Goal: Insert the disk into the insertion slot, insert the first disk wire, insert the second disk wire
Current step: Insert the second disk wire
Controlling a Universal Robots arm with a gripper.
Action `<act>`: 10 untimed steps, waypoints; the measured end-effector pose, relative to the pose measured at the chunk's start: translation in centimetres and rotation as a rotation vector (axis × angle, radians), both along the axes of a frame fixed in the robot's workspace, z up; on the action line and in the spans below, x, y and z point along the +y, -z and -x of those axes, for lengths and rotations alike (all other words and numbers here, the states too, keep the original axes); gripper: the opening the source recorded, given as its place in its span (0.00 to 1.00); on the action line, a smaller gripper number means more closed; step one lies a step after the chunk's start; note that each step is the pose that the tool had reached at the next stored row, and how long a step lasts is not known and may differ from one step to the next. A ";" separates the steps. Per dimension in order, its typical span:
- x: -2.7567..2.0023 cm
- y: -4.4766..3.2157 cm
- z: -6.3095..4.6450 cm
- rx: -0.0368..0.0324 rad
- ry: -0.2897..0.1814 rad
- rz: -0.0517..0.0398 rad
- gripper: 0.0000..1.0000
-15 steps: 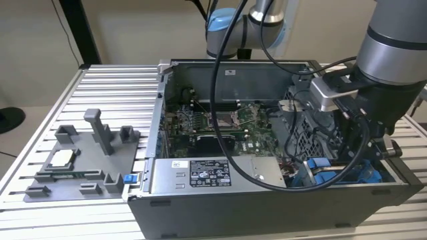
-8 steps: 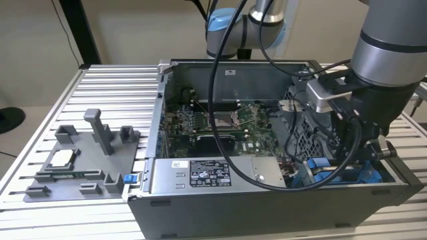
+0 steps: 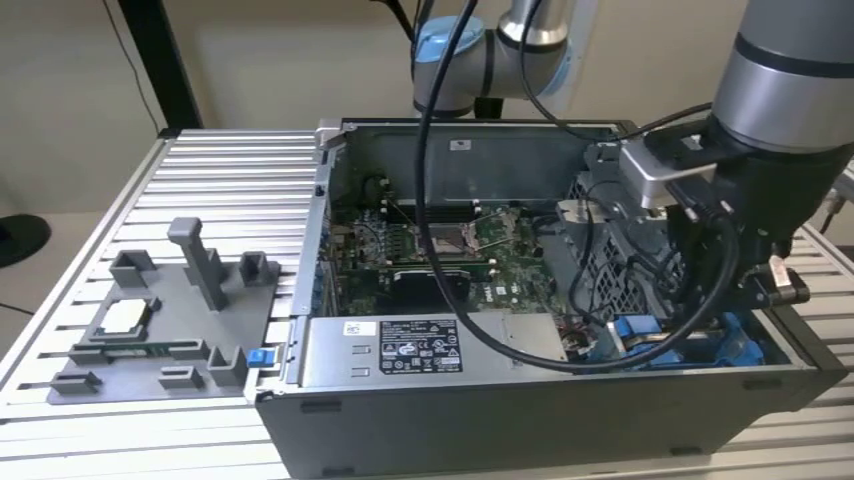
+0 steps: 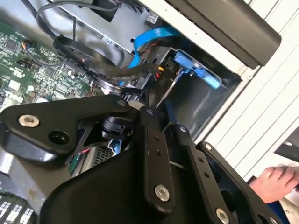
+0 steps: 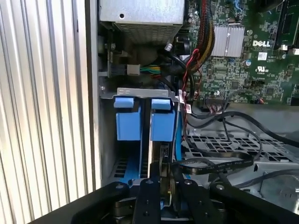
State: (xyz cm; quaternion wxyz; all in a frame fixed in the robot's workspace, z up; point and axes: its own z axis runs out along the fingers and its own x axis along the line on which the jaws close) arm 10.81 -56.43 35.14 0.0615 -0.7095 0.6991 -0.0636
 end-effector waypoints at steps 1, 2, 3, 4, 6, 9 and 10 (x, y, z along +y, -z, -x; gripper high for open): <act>0.00 -0.46 0.0 0.0000 0.000 0.0001 1.00; 0.00 -0.94 0.0 0.0001 0.000 0.0006 1.00; 0.00 -1.37 0.0 0.0000 0.000 0.0001 1.00; 0.01 -1.86 0.0 0.0000 0.000 0.0004 1.00; 0.00 -2.74 0.0 0.0000 0.000 0.0002 1.00; 0.00 -3.09 0.0 0.0003 0.000 0.0028 1.00; 0.00 -3.10 0.0 0.0006 0.000 0.0031 1.00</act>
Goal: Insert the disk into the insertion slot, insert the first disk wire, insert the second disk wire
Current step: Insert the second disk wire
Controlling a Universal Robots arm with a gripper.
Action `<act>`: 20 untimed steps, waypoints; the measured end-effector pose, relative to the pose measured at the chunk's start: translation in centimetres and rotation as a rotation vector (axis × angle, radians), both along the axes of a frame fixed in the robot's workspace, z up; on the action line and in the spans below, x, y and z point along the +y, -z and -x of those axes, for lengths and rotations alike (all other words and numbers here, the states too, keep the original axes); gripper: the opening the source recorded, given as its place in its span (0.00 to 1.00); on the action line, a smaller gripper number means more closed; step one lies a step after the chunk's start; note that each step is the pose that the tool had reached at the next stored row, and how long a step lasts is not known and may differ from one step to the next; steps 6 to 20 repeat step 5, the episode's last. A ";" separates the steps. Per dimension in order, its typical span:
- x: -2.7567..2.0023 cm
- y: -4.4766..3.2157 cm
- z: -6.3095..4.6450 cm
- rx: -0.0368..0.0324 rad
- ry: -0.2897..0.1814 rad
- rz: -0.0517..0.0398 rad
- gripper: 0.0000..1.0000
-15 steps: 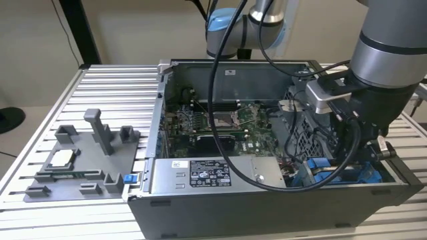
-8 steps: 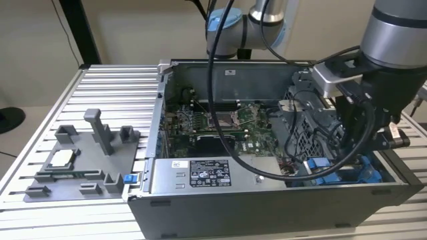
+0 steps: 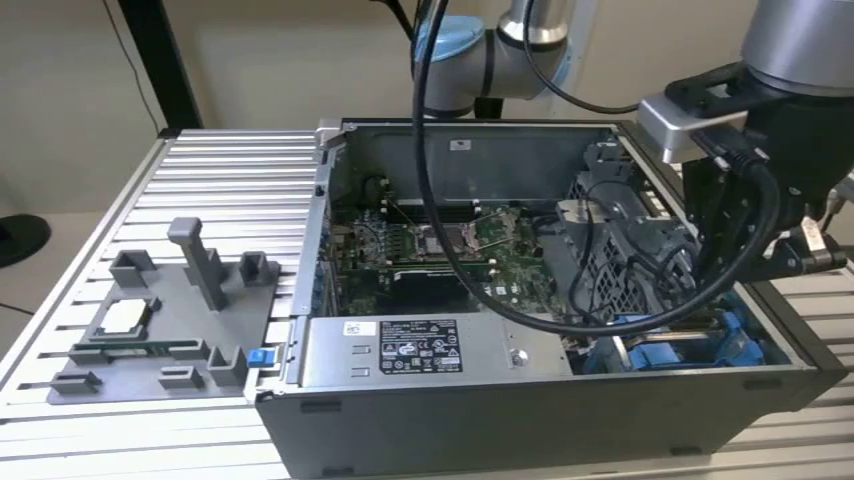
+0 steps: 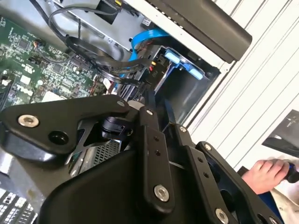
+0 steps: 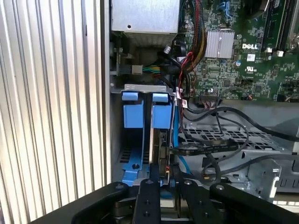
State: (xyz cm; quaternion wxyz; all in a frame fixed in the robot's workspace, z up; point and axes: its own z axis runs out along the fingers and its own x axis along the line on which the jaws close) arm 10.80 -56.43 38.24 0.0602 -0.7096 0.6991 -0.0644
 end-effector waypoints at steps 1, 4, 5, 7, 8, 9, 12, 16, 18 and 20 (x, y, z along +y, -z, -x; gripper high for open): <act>0.00 0.00 0.0 0.0003 0.000 0.0000 1.00; 0.00 0.00 0.0 0.0011 0.000 0.0001 1.00; 0.00 -0.01 0.0 0.0014 0.000 0.0001 1.00; 0.00 -0.01 0.0 0.0014 0.000 0.0001 1.00; 0.00 -0.01 0.0 0.0014 0.000 0.0001 1.00; 0.00 -0.01 0.0 0.0014 0.000 0.0001 1.00; 0.00 -0.01 0.0 0.0014 0.000 0.0001 1.00; 0.00 -0.01 0.0 0.0014 0.000 0.0001 1.00; 0.00 -0.01 0.0 0.0014 0.000 0.0001 1.00; 0.00 -0.01 0.0 0.0014 0.000 0.0001 1.00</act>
